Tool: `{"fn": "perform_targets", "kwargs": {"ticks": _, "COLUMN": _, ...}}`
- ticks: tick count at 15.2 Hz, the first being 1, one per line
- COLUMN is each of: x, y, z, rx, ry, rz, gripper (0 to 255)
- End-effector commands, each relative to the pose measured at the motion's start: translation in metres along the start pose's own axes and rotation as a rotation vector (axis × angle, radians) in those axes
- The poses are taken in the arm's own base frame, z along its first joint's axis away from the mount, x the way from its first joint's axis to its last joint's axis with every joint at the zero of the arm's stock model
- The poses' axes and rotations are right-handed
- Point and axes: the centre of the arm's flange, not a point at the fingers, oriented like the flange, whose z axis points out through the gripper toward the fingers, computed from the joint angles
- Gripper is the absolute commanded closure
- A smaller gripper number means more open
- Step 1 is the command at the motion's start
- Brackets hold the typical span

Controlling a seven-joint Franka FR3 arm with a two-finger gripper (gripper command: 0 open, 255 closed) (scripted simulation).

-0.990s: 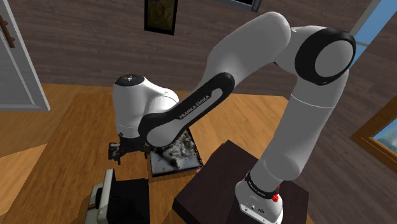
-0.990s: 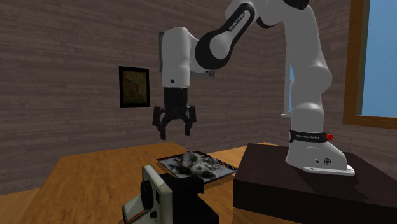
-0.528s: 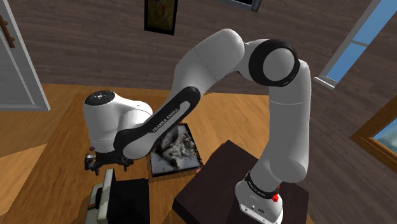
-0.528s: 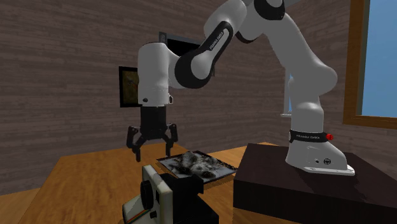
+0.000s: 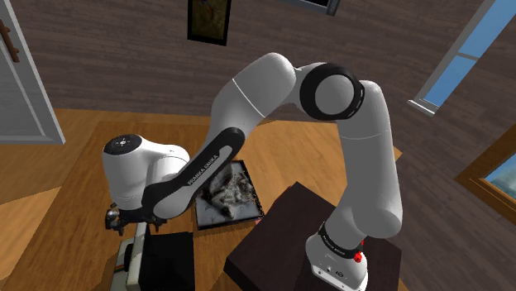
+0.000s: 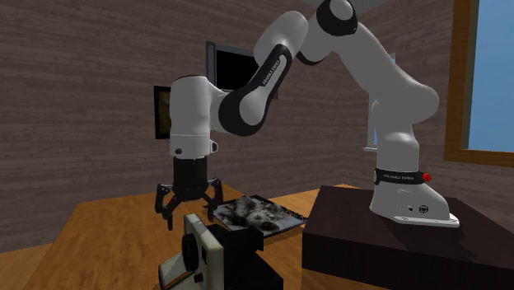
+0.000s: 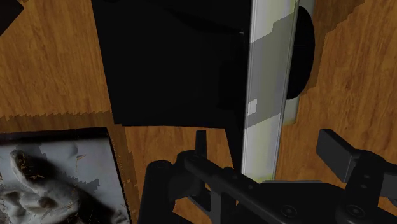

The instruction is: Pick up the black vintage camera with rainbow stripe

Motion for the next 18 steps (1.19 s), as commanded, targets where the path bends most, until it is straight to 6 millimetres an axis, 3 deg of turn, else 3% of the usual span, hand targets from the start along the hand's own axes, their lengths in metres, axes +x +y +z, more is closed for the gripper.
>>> {"fn": "perform_targets", "kwargs": {"ticks": 1, "x": -0.001, "y": 0.001, "z": 0.009, "rx": 0.0, "ry": 0.0, "rz": 0.0, "gripper": 0}}
{"fn": "perform_targets", "kwargs": {"ticks": 2, "x": -0.001, "y": 0.001, "z": 0.009, "rx": 0.0, "ry": 0.0, "rz": 0.0, "gripper": 0}}
{"fn": "perform_targets", "kwargs": {"ticks": 3, "x": -0.002, "y": 0.001, "z": 0.01, "rx": 0.0, "ry": 0.0, "rz": 0.0, "gripper": 255}}
{"fn": "perform_targets", "kwargs": {"ticks": 12, "x": -0.001, "y": 0.001, "z": 0.009, "rx": 0.0, "ry": 0.0, "rz": 0.0, "gripper": 255}}
{"fn": "perform_targets", "kwargs": {"ticks": 18, "x": -0.001, "y": 0.001, "z": -0.023, "rx": 0.0, "ry": 0.0, "rz": 0.0, "gripper": 255}}
